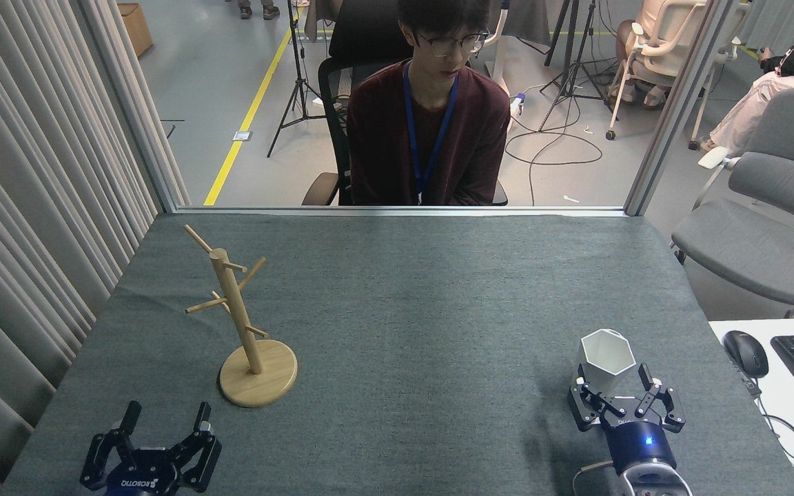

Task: Hang cup on storage rack
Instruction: 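Move the right gripper forward to the white hexagonal cup and grasp it, then lift the cup with the right gripper and carry it toward the left gripper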

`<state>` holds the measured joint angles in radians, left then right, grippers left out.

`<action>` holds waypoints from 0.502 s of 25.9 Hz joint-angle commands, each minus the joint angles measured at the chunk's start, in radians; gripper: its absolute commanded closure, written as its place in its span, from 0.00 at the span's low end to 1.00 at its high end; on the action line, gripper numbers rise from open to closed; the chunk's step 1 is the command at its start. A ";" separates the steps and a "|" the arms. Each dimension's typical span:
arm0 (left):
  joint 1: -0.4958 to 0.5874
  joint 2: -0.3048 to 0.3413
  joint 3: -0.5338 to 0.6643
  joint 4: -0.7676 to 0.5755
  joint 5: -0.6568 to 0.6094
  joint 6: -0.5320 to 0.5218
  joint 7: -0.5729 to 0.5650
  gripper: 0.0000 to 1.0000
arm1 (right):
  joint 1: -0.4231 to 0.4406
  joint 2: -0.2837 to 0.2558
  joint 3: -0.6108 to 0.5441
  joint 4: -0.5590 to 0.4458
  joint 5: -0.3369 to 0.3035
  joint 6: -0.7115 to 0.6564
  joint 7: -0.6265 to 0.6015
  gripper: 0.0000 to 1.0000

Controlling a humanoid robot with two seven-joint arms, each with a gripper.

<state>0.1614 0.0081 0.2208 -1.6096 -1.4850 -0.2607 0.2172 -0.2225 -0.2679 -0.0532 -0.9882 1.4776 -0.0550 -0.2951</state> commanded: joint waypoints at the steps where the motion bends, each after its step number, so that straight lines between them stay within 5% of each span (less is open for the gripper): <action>1: 0.000 0.001 0.000 0.002 0.000 0.000 0.002 0.00 | -0.017 -0.001 0.001 0.026 0.000 0.000 -0.010 0.02; 13: 0.003 0.007 0.000 0.002 0.000 0.000 0.001 0.00 | -0.116 0.012 0.018 0.206 0.001 0.014 -0.027 0.02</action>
<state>0.1621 0.0153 0.2209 -1.6076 -1.4854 -0.2606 0.2184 -0.3152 -0.2597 -0.0413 -0.8295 1.4775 -0.0475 -0.3143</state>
